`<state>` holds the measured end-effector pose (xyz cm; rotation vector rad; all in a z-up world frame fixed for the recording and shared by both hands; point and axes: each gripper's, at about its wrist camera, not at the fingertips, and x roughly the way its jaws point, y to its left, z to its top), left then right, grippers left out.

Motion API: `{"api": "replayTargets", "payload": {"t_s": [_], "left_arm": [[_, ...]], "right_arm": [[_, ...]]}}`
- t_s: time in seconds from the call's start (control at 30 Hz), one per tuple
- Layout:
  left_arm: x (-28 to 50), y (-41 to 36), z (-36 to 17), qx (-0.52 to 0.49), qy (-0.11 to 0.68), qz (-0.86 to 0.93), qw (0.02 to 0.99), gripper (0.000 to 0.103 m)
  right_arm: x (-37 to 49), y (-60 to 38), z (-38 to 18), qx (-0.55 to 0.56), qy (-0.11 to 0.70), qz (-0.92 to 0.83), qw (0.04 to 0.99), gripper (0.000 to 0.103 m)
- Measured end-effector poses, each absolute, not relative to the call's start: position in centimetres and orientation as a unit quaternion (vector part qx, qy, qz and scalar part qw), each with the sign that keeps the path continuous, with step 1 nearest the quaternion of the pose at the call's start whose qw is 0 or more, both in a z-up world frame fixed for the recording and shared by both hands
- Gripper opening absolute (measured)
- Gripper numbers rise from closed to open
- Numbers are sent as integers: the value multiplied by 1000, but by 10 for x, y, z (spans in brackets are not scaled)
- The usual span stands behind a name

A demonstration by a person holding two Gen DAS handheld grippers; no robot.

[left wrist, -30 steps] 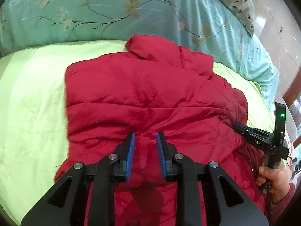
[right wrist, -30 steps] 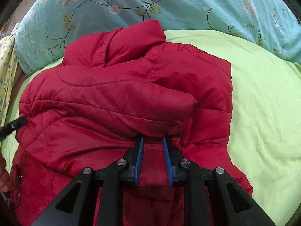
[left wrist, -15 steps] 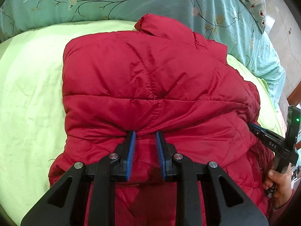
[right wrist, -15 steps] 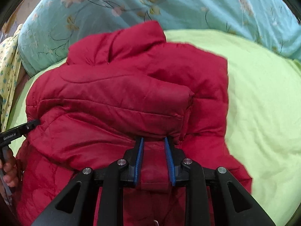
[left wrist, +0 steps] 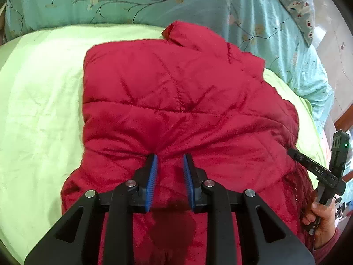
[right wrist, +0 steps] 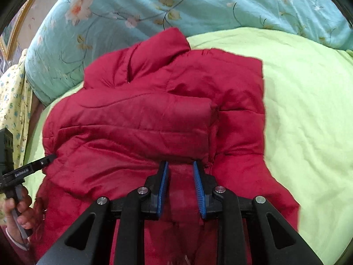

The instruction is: Fold large clothes

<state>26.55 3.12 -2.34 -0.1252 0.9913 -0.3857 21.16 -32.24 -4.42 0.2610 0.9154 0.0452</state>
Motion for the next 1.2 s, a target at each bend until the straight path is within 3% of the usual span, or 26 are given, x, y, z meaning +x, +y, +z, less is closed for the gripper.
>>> {"api": "replayTargets", "payload": {"t_s": [0.13, 0.4, 0.47, 0.67, 0.93, 1.2], "left_arm": [[243, 38, -15, -55, 466, -177, 865, 22], [187, 70, -13, -75, 471, -165, 863, 22], [172, 81, -15, -88, 472, -161, 862, 22], [132, 112, -17, -105, 480, -141, 859, 22], [101, 129, -21, -114, 486, -137, 856, 22], [81, 133, -28, -107, 493, -140, 852, 31]], "right_arm": [[188, -321, -30, 121, 439, 28, 890, 34], [144, -332, -20, 138, 445, 37, 884, 37], [130, -331, -17, 139, 446, 43, 883, 45], [89, -328, -7, 123, 444, 56, 886, 53], [51, -331, -4, 112, 449, 44, 885, 57], [21, -340, -17, 132, 461, 33, 877, 64]]}}
